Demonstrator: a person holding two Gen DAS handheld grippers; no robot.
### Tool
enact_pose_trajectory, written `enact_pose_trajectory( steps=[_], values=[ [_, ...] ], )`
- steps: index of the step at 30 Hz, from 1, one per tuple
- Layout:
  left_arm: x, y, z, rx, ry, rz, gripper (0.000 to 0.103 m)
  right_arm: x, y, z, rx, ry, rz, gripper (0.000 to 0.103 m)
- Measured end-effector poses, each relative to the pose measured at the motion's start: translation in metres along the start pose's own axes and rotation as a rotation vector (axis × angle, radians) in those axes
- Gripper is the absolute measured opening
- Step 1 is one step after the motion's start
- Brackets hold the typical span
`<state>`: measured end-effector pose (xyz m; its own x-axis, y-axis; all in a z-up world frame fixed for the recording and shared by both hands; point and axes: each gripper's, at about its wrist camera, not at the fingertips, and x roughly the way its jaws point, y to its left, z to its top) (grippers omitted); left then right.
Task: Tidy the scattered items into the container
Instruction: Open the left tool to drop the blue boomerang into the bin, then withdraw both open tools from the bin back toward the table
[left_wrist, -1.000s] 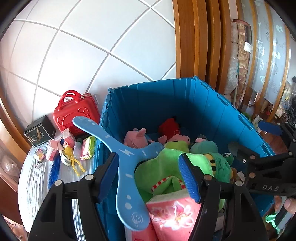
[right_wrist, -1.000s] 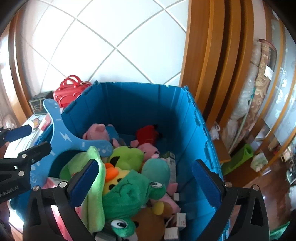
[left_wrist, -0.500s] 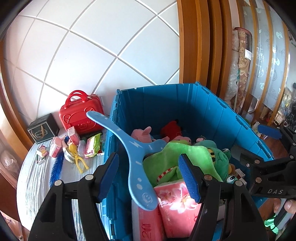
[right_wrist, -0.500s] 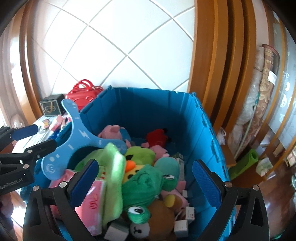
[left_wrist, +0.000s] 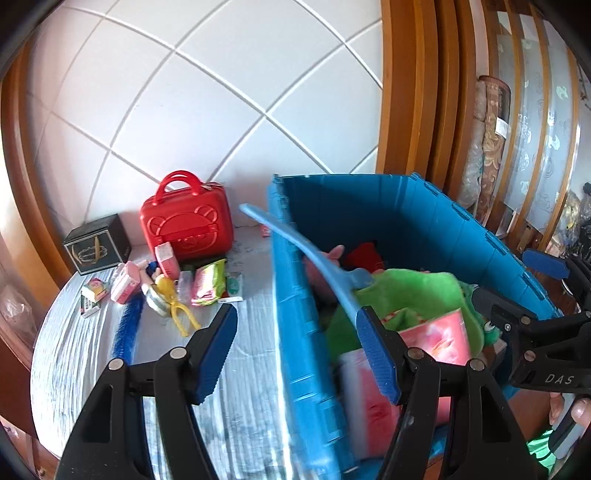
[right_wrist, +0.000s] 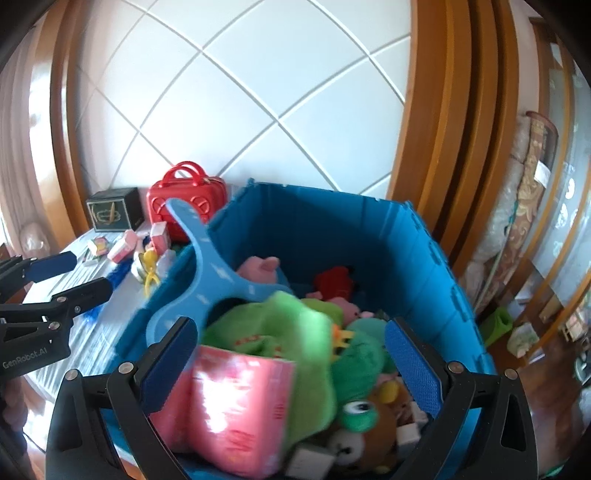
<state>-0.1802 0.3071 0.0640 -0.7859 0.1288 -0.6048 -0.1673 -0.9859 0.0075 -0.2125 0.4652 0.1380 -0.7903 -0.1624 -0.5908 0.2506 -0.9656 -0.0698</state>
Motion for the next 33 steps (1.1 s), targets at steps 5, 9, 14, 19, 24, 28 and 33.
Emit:
enact_pose_trajectory(
  steps=[5, 9, 14, 19, 24, 28, 33],
  values=[
    [-0.02, 0.059, -0.018, -0.029, -0.022, -0.003, 0.066, -0.008, 0.066, 0.005, -0.03, -0.013, 0.017, 0.103],
    [-0.034, 0.112, -0.038, -0.044, -0.018, 0.019, 0.066, -0.012, 0.124, 0.005, -0.056, -0.016, 0.04, 0.103],
    [-0.048, 0.179, -0.064, -0.074, -0.01, 0.06, 0.066, -0.003, 0.188, 0.002, -0.076, -0.01, 0.066, 0.103],
    [-0.05, 0.229, -0.081, -0.13, 0.005, 0.093, 0.066, 0.013, 0.24, 0.0, -0.102, 0.016, 0.111, 0.103],
    [-0.039, 0.272, -0.094, -0.182, 0.033, 0.149, 0.066, 0.035, 0.267, -0.001, -0.116, 0.041, 0.167, 0.103],
    [-0.02, 0.301, -0.1, -0.224, 0.071, 0.204, 0.066, 0.062, 0.283, 0.001, -0.12, 0.063, 0.212, 0.103],
    [0.011, 0.329, -0.097, -0.259, 0.103, 0.248, 0.066, 0.115, 0.286, 0.012, -0.106, 0.094, 0.241, 0.103]
  ],
)
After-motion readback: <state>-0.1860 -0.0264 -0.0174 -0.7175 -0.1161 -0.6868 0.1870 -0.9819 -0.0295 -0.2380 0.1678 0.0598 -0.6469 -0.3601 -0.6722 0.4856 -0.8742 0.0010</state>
